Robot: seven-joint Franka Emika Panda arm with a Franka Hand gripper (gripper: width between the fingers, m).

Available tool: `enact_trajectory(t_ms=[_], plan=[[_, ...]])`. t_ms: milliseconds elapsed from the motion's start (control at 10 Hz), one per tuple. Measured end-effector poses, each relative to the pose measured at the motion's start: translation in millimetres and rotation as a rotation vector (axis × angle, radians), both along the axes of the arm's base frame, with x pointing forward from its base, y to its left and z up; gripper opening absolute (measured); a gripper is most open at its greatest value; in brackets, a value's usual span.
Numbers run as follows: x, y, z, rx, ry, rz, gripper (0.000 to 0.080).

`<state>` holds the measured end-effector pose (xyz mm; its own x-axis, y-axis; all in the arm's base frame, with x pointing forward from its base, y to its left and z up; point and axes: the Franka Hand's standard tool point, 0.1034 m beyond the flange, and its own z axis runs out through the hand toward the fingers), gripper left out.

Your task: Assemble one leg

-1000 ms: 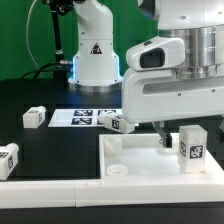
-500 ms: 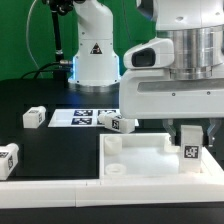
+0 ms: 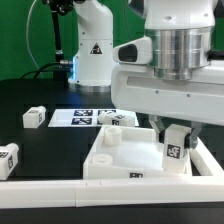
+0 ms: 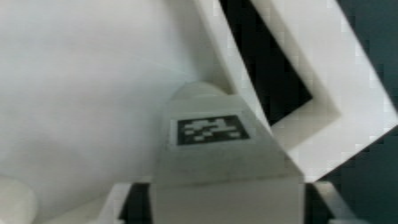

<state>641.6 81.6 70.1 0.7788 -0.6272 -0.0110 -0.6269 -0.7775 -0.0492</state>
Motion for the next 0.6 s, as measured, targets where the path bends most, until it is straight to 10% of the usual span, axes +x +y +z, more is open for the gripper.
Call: enact_trajectory(t_ms=[600], plan=[[-0.2, -0.2, -0.1, -0.01, -0.004, 0.014, 0.0379]])
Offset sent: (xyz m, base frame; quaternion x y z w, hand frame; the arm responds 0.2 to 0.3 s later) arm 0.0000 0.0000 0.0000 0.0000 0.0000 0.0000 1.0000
